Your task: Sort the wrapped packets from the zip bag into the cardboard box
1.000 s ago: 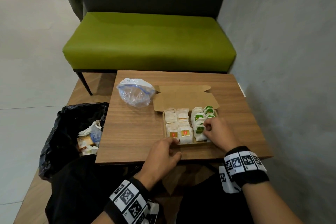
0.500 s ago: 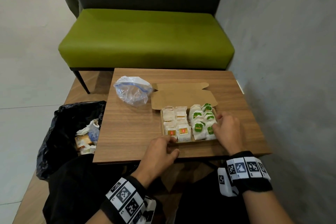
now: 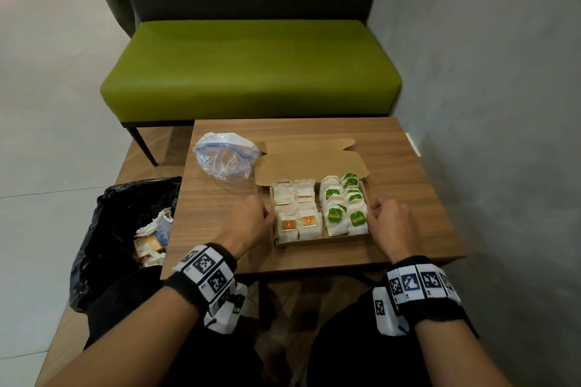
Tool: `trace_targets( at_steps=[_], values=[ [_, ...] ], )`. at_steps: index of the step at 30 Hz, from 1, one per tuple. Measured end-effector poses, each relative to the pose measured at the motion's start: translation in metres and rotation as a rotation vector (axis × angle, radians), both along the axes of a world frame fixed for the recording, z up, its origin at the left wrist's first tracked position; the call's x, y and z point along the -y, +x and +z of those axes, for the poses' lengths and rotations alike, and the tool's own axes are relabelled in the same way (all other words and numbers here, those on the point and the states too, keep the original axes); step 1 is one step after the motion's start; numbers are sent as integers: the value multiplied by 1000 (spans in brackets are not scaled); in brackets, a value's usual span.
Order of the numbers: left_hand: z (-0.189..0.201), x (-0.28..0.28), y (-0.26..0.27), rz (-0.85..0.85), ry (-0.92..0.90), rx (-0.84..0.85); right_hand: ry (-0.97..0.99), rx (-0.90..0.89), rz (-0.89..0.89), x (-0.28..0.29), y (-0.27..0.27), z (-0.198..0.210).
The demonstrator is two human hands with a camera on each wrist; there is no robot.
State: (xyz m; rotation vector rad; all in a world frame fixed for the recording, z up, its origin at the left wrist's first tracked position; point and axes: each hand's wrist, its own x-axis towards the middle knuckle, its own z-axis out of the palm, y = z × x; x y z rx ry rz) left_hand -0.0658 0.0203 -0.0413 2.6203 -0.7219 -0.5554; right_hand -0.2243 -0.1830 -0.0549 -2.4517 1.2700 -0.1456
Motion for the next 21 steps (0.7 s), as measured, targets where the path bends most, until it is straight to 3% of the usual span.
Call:
trace_targets(
  at_steps=[13, 15, 18, 19, 21],
  values=[
    [-13, 12, 1, 29, -42, 102, -21, 47, 19, 5, 6, -6],
    [-9, 10, 6, 22, -30, 233, -7, 49, 24, 7, 5, -8],
    [8, 7, 31, 55, -31, 586, 11, 51, 9, 9, 5, -9],
    [12, 6, 45, 77, 40, 614, 12, 49, 5, 9, 5, -8],
    [15, 3, 77, 92, 151, 500, 10, 53, 1, 9, 5, -8]
  ],
)
